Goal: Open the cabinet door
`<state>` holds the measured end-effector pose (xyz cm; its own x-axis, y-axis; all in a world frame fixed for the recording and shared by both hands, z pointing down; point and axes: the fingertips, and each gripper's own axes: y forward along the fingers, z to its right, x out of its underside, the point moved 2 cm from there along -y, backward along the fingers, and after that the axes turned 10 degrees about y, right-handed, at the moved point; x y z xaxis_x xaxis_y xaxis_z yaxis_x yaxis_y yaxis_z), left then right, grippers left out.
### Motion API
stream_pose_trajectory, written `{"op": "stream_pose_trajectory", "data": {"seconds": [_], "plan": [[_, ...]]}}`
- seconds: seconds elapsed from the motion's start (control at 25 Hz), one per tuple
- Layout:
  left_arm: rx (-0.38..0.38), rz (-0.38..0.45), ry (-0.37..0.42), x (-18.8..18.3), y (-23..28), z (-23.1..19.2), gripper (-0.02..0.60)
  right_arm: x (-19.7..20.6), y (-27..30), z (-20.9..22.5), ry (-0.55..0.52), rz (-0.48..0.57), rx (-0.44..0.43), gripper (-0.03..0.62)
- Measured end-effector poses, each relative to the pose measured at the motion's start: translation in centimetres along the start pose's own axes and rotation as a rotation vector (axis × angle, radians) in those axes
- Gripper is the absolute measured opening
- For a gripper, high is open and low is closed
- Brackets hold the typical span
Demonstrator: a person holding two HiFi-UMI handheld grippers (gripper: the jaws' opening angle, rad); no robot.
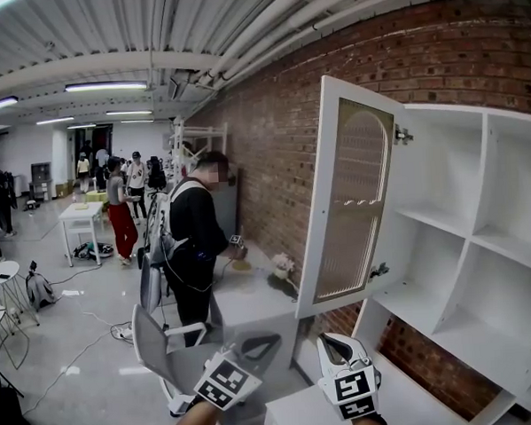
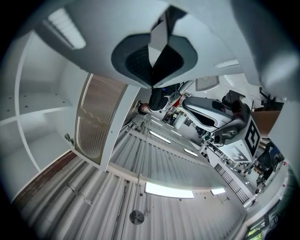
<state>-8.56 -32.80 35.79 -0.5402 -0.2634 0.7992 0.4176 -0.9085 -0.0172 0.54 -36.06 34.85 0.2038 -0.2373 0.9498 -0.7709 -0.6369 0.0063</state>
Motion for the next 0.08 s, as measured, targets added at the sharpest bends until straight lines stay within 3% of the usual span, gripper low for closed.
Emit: {"op": "stream_pose_trajectory", "data": {"seconds": [0.08], "plan": [[-0.002,0.001,0.002,-0.15,-0.27,-0.03,0.002,-0.12,-0.17,-0.07,0.001,0.001,0.001,0.005]]}}
